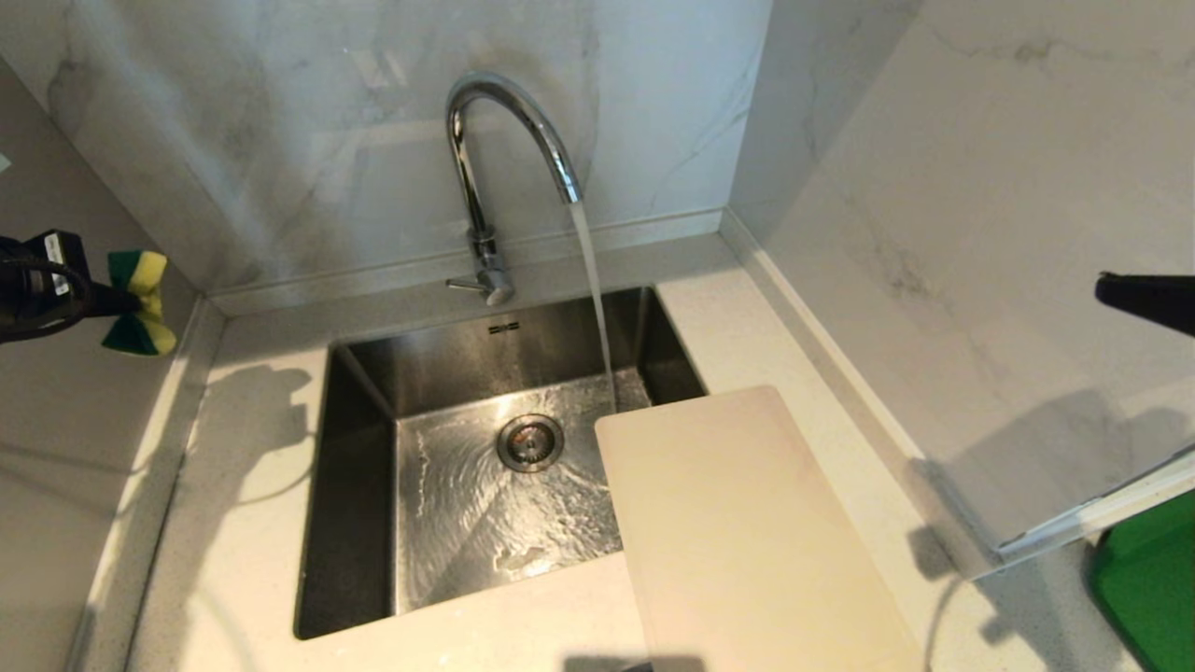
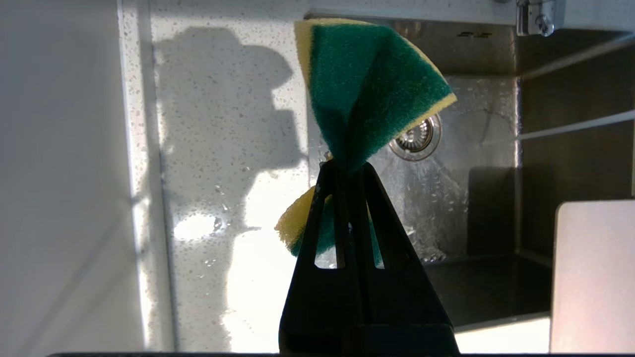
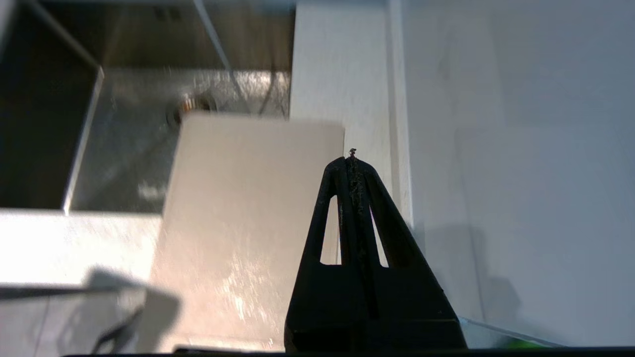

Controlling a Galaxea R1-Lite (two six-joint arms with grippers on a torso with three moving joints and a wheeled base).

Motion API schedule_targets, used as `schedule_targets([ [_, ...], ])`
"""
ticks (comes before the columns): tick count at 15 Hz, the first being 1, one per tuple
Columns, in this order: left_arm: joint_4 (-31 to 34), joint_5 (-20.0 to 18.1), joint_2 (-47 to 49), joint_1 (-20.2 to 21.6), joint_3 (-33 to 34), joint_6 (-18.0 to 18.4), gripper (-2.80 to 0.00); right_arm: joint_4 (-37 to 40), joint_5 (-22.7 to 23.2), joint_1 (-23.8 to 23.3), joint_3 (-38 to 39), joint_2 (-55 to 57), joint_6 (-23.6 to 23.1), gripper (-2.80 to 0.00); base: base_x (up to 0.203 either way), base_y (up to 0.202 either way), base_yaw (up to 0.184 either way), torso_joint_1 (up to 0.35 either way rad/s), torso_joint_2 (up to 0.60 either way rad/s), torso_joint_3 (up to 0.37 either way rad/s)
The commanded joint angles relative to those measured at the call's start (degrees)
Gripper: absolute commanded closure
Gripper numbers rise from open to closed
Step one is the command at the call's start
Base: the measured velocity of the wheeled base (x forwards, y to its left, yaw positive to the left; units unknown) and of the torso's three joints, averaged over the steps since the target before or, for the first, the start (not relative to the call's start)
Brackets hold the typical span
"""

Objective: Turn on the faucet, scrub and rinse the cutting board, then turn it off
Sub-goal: Pick up the cutting board

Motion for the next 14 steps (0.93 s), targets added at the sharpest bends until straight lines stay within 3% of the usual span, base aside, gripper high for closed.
schedule_targets([
  [1,0.1,-0.2,0.8,-0.2,-0.2,-0.6,0.00,0.0,0.2,0.5,3.4,3.6,-3.0,0.00,0.000,0.000,0.000,0.000,0.00,0.000],
  [10,0.1,-1.6,1.6,-0.2,0.0,-2.1,0.00,-0.2,-0.7,6.7,20.1,7.0,-14.1,0.00,0.000,0.000,0.000,0.000,0.00,0.000],
  [14,0.0,-1.7,1.5,-0.2,0.2,-2.4,0.00,-0.3,-4.7,8.1,22.6,9.8,-18.0,0.00,0.000,0.000,0.000,0.000,0.00,0.000],
])
